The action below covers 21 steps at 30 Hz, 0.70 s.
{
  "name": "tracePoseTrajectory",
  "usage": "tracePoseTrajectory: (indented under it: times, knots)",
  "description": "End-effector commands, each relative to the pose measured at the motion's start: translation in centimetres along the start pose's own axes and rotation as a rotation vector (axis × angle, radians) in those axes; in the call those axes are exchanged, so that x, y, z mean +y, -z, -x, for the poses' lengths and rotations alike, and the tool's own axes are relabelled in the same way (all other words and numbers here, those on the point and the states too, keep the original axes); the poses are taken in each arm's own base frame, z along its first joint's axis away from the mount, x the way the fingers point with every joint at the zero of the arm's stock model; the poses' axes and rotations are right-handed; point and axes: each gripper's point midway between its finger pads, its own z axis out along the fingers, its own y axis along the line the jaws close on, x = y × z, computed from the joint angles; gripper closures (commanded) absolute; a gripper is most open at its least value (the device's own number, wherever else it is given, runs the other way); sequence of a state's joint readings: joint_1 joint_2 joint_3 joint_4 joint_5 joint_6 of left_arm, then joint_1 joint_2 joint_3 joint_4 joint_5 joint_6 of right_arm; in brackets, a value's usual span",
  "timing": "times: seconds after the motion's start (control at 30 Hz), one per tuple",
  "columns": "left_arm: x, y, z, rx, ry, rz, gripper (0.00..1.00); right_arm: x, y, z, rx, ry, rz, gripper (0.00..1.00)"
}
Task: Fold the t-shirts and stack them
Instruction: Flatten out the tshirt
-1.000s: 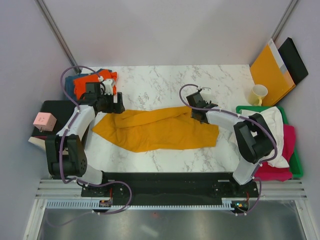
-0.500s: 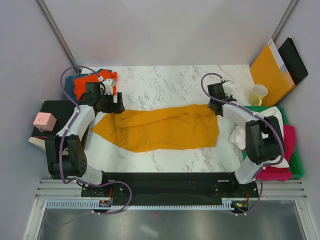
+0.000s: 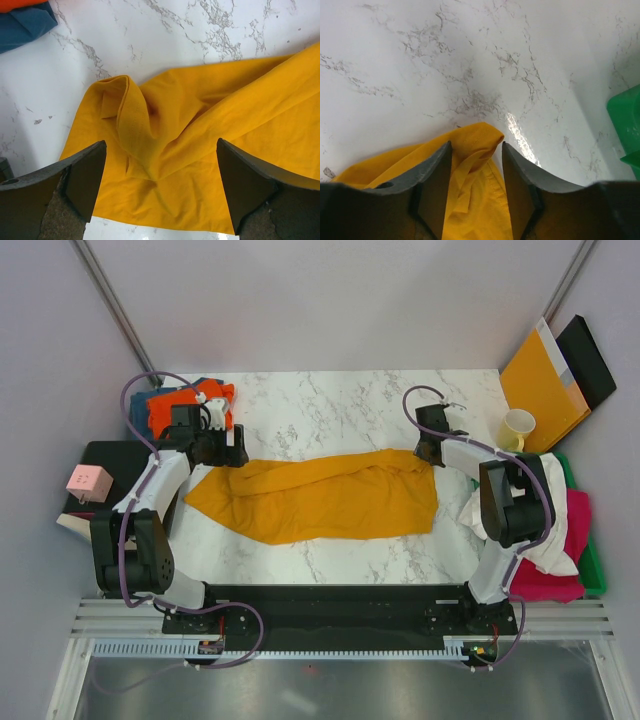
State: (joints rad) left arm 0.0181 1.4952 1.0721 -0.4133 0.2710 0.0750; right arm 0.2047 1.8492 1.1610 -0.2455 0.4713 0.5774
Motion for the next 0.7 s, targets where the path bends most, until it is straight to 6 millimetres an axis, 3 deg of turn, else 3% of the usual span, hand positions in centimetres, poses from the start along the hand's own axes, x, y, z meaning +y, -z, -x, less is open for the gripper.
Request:
tracePoseTrajectory:
  times: [0.0,0.1,0.23,0.3,0.33,0.4,0.43,0.67]
  knots:
    - [0.5,0.2,1.1,-0.031,0.003,0.022,0.03,1.3,-0.1,2.1,-0.046,-0.058,0.043,0.53]
    - [0.5,0.1,1.1,-0.029,0.006,0.022,0.03,1.3,0.3,2.4,-0.064,-0.060,0.050,0.67]
    - [0.4,0.0,1.1,-0.026,0.013,0.019,0.03,1.4,1.0,3.4,-0.098,-0.055,0.055,0.65]
    - [0.4,0.0,1.0,-0.025,0.014,0.019,0.03,1.4,1.3,3.7,-0.106,-0.053,0.057,0.70]
    - [0.4,0.0,1.1,-0.026,0.016,0.019,0.03,1.4,1.2,3.8,-0.108,-0.052,0.056,0.81]
    - [0.4,0.0,1.0,-0.025,0.015,0.019,0.03,1.6,1.3,3.9,-0.109,-0.050,0.060,0.90]
    - [0.4,0.0,0.9,-0.023,0.017,0.020,0.03,1.5,1.4,4.0,-0.112,-0.052,0.060,1.00]
    - [0.0,0.3,0.5,-0.023,0.009,0.005,0.02,2.3,2.9,4.6,-0.146,-0.021,0.084,1.00]
